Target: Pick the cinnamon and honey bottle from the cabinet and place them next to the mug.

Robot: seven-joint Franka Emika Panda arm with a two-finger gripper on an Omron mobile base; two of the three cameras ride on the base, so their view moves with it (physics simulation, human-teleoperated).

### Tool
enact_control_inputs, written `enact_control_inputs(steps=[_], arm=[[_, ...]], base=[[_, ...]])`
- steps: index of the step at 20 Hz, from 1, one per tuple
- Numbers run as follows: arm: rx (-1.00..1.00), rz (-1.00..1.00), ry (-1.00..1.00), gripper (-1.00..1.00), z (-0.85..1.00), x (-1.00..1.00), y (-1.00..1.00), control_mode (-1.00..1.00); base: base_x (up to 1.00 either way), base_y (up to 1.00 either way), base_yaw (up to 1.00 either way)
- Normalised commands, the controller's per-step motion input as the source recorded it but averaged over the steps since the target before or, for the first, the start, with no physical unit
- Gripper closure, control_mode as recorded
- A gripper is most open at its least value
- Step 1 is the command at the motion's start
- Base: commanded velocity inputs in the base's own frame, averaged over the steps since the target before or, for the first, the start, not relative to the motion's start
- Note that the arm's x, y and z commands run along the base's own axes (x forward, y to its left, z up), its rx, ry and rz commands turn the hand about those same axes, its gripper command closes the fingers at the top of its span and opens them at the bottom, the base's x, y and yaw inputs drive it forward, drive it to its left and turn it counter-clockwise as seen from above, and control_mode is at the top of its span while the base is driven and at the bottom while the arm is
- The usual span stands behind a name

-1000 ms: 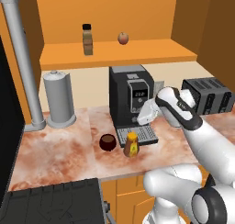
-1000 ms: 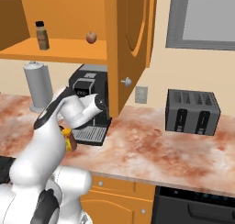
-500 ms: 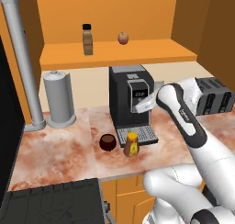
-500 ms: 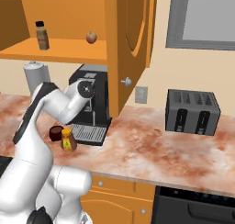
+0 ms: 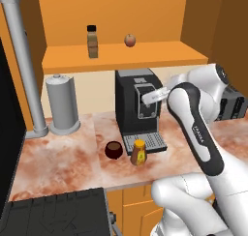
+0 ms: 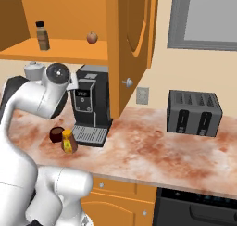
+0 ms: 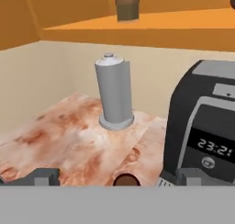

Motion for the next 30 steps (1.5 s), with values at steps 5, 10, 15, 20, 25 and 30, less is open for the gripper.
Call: enact_control_inputs(steps=[5,10,15,20,25,30], arm=[[-0.06,-0.21,-0.02,-1.0,0.98,-0.04,0.19,-1.0],[-0.03,-0.25,-0.03,-1.0,0.87,0.01,0.25,-1.0],[-0.06,-0.18,0.0,-1.0,0.25,0.52,0.29,-1.0],[0.0,-0.05,-0.02,-1.0,0.11,0.21,0.06,-1.0],[0.08,0.09,-0.06,-1.0,0.0,0.29,0.05,-1.0],[0.08,0.14,-0.06,-1.0,0.0,0.4,0.25,-1.0]], base=[[0.0,0.0,0.0],[0.0,0.0,0.0],[0.0,0.0,0.0],[0.0,0.0,0.0],[0.0,0.0,0.0],[0.0,0.0,0.0]])
